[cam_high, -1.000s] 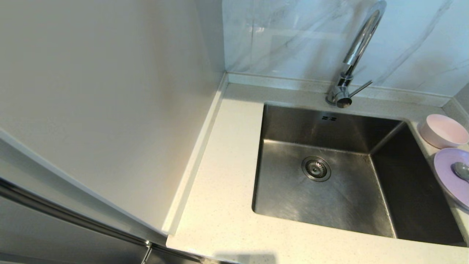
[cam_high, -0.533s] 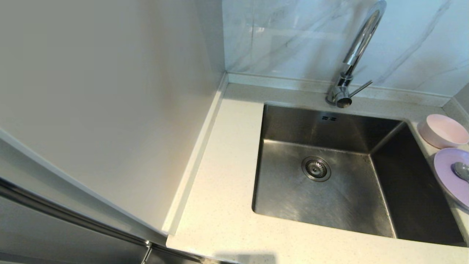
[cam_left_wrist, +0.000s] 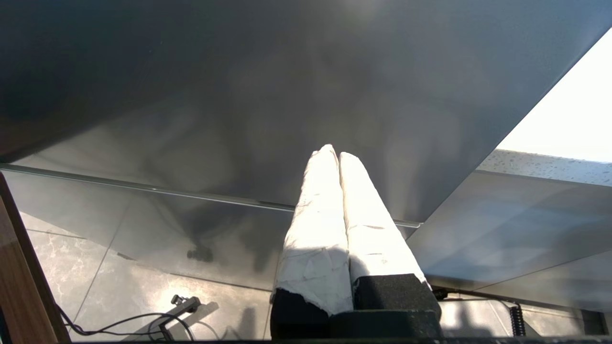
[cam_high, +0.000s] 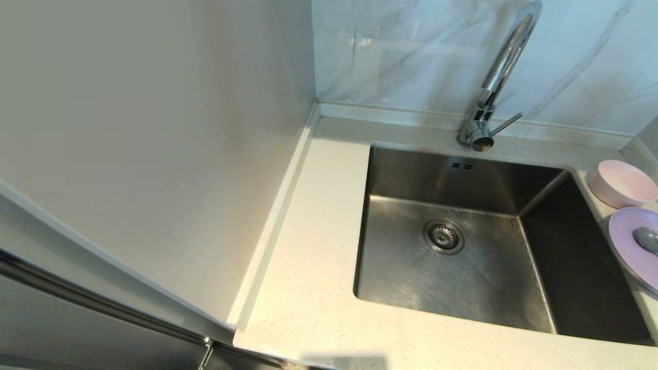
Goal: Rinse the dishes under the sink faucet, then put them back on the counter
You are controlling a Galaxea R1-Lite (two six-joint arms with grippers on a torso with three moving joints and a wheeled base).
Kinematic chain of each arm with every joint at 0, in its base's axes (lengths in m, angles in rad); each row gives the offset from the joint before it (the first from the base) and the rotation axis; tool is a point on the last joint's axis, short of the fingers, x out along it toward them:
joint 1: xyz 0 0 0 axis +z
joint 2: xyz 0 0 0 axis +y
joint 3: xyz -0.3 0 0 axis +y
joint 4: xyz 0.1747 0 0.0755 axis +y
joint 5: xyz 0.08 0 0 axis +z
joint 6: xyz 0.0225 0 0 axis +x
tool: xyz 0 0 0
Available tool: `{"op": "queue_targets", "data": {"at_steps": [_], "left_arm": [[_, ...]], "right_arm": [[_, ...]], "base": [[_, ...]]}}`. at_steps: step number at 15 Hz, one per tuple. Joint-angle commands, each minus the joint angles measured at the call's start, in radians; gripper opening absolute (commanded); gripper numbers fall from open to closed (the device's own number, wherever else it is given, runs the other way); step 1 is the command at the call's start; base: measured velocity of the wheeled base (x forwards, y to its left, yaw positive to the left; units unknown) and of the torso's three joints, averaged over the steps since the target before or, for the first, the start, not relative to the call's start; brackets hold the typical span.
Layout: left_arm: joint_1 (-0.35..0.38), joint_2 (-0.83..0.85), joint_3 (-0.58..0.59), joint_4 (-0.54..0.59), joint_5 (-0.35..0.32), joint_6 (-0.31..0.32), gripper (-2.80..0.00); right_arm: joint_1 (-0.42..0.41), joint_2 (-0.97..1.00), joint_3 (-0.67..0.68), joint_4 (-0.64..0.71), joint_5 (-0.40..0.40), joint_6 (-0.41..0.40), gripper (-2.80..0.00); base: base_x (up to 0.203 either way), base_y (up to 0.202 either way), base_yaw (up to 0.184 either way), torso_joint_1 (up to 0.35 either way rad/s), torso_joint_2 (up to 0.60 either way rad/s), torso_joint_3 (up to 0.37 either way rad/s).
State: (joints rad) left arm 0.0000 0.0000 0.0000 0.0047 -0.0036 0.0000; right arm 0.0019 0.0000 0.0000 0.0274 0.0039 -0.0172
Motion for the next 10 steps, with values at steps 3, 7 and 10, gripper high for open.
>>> {"op": "queue_targets", "data": {"at_steps": [3,7,10], "left_arm": [[0.0,0.0,0.0,0.0,0.001,0.0,-2.8],[0.0,0.0,0.0,0.0,-0.001,0.0,-2.8],[0.0,0.0,0.0,0.0,0.001,0.0,-2.8]], "right_arm": [[0.0,0.002,0.009,0.0,0.001,0.0,-2.8],[0.001,0.002,0.009,0.002,0.001,0.0,-2.8],[0.0,0.002,0.009,0.002,0.001,0.002,-2.8]], "base": [[0.0,0.0,0.0,0.0,0.0,0.0],[0.0,0.0,0.0,0.0,0.0,0.0],[0.0,0.0,0.0,0.0,0.0,0.0]]}}
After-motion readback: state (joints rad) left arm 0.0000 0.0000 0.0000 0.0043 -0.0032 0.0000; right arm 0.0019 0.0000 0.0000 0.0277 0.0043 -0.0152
